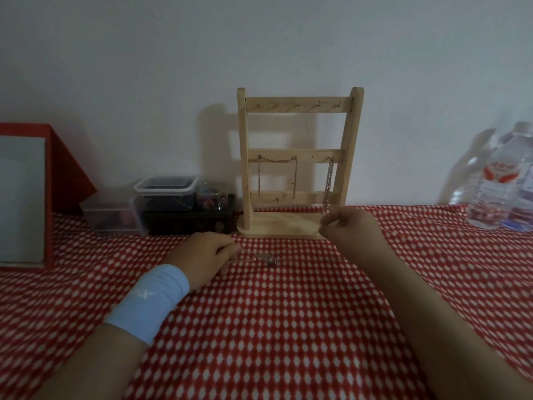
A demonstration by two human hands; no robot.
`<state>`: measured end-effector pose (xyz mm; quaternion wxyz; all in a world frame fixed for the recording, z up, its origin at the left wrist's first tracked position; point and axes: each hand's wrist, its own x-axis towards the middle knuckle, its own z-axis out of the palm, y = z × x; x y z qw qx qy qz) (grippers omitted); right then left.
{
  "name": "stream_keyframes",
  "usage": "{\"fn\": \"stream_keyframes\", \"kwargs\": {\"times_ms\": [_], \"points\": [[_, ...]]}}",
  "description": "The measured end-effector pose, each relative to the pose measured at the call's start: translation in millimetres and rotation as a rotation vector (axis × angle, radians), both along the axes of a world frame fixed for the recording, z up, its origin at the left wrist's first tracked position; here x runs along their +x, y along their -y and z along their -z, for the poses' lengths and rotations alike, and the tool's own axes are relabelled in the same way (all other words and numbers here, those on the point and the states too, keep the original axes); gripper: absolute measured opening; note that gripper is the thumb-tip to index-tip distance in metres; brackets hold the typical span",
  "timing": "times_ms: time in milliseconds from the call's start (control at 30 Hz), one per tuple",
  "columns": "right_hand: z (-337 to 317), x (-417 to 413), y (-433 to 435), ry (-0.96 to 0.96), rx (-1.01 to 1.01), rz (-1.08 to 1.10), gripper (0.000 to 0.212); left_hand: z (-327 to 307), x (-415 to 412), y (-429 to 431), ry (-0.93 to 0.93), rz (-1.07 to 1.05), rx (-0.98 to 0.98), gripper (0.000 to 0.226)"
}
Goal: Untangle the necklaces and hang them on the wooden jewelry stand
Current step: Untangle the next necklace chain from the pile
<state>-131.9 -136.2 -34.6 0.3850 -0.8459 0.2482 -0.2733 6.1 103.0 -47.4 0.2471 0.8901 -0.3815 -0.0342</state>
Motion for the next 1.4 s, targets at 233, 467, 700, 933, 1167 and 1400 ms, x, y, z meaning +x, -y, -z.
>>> {"fn": "stream_keyframes", "kwargs": {"times_ms": [233, 467, 700, 933, 1167, 1400], "points": [[-5, -2, 4, -0.174, 0.418, 0.026, 0.073, -17, 1, -5, -0.07, 0.074, 0.061, 0.016], [0, -1, 13, -0.276, 0.679, 0.043, 0.038, -18, 5, -8, -0.047, 0.064, 0.333, 0.017], [-6, -9, -9, -0.658, -0.401, 0.213, 0.042, -17, -3, -2, 0.072, 0.034, 0.478, 0.012], [5, 7, -47, -0.446, -0.455, -0.563, 0.046, -14, -23, 11, 0.134, 0.181, 0.303, 0.041], [16, 15, -40, -0.309, -0.365, -0.539, 0.004, -1, -17, 14, -0.031, 0.179, 0.006, 0.007], [13, 10, -36, -0.083, 0.186, -0.548, 0.02, -1, -19, 16, -0.472, 0.124, -0.353, 0.013]]}}
